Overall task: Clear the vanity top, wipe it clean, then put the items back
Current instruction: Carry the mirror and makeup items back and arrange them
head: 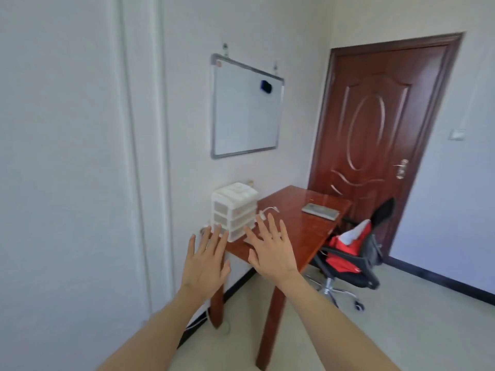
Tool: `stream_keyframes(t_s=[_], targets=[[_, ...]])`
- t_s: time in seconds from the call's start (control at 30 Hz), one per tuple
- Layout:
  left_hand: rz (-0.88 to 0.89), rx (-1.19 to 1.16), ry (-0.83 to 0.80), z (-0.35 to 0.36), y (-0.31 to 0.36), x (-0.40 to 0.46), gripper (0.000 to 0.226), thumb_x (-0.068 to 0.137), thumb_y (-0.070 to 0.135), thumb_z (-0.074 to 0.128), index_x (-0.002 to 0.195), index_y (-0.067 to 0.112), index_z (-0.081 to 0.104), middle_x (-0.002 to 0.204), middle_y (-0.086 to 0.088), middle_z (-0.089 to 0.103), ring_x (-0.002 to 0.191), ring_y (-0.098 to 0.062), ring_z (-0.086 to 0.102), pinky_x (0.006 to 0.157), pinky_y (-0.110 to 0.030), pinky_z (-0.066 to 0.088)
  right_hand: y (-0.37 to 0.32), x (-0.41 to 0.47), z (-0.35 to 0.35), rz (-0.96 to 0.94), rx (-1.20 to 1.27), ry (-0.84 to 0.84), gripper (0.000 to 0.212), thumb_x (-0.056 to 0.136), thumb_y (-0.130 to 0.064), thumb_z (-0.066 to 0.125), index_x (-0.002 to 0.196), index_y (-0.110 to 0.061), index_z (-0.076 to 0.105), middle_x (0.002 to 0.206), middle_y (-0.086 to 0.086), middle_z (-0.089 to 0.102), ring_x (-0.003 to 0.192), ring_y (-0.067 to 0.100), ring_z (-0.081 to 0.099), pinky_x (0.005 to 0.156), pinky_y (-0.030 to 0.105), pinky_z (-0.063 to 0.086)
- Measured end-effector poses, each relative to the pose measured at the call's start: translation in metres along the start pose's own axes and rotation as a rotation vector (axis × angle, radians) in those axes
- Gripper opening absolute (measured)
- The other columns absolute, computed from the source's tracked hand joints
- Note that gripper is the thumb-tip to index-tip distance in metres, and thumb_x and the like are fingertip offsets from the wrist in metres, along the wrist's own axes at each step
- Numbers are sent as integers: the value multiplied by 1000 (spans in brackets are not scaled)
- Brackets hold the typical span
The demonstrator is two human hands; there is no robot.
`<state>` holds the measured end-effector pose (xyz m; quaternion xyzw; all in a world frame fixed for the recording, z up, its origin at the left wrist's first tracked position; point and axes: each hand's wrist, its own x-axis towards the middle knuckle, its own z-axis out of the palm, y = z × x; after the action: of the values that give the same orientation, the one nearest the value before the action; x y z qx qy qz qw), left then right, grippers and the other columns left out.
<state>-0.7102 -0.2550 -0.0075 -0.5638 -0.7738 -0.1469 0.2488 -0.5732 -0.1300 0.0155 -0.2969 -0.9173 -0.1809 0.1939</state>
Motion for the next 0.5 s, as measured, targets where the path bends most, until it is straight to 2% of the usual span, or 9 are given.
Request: stream_keyframes(t_s=[0.07, 0.17, 0.27, 0.5], targets=[[46, -29, -19, 18, 28, 27, 61, 83, 39, 33, 135, 8, 41, 136, -15, 50, 125, -33, 47, 102, -54, 35, 38, -6, 10, 77, -16, -8, 59, 81, -39, 31, 134, -23, 51, 141, 15, 46, 131, 41, 39, 104, 59, 34], [124, -79, -54, 50, 59, 65, 62, 83, 39, 35, 137, 9, 39, 139, -14, 48, 129, -31, 43, 104, -53, 30, 84, -8, 31, 164, -24, -54, 58, 81, -38, 32, 132, -22, 54, 140, 15, 47, 130, 41, 40, 103, 59, 33], [160, -140, -67, 79, 81, 101, 61, 82, 38, 35, 136, 11, 42, 137, -13, 49, 126, -29, 47, 102, -52, 36, 121, -1, 59, 223, -52, -82, 54, 82, -39, 38, 131, -24, 55, 140, 14, 48, 131, 40, 40, 104, 58, 33], [175, -214, -211, 176, 87, 172, 60, 82, 38, 34, 133, 10, 47, 136, -13, 51, 124, -30, 50, 96, -53, 43, 171, 45, 141, 349, -64, -214, 53, 76, -41, 50, 126, -25, 60, 134, 11, 55, 125, 35, 49, 100, 55, 36]])
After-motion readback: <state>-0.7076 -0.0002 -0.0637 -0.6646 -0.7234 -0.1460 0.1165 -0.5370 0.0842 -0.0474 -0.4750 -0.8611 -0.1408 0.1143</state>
